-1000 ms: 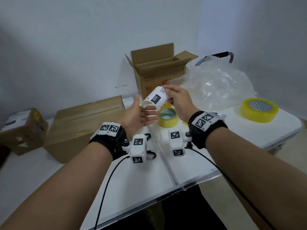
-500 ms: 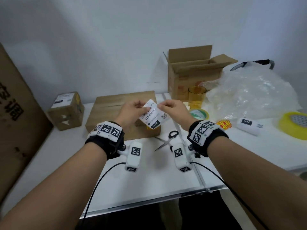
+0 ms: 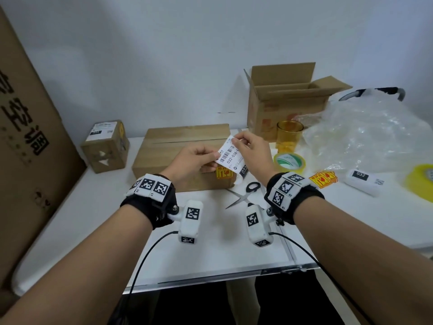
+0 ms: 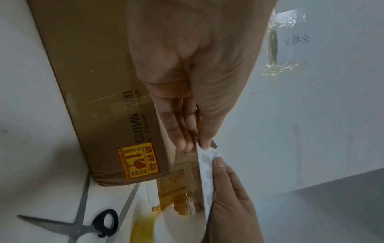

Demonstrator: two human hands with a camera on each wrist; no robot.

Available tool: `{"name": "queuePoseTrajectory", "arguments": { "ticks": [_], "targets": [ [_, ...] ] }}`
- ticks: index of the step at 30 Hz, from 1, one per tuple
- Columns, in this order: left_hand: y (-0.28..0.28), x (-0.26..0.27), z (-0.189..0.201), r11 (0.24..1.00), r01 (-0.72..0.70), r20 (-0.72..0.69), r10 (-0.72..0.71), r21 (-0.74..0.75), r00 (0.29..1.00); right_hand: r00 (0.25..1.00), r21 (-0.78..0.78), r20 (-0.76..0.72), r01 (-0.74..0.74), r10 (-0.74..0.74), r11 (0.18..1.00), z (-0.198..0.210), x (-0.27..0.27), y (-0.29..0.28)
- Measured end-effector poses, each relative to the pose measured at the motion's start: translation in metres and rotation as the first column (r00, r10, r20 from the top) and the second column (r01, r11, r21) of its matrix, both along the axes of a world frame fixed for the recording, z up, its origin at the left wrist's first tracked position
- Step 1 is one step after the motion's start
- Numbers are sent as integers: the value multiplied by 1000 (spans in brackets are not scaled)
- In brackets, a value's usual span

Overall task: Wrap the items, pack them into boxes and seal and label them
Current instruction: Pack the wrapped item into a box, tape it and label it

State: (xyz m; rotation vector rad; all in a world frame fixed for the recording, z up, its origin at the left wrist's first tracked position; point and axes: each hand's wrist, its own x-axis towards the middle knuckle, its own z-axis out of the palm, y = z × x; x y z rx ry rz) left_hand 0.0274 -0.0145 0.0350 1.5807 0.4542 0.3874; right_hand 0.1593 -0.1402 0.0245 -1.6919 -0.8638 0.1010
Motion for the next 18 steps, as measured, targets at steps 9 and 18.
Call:
{"name": "queuePoseTrajectory", "arguments": {
  "ticks": [9, 18],
  "targets": [
    [-7, -4, -5, 994, -69, -15, 70, 82, 997, 995, -68, 93, 46, -39, 997, -3, -10, 9],
    [-7, -18, -7, 962, 53, 59, -39, -269, 998, 990, -13, 78, 120, -119, 993, -10, -11, 2]
  ]
}}
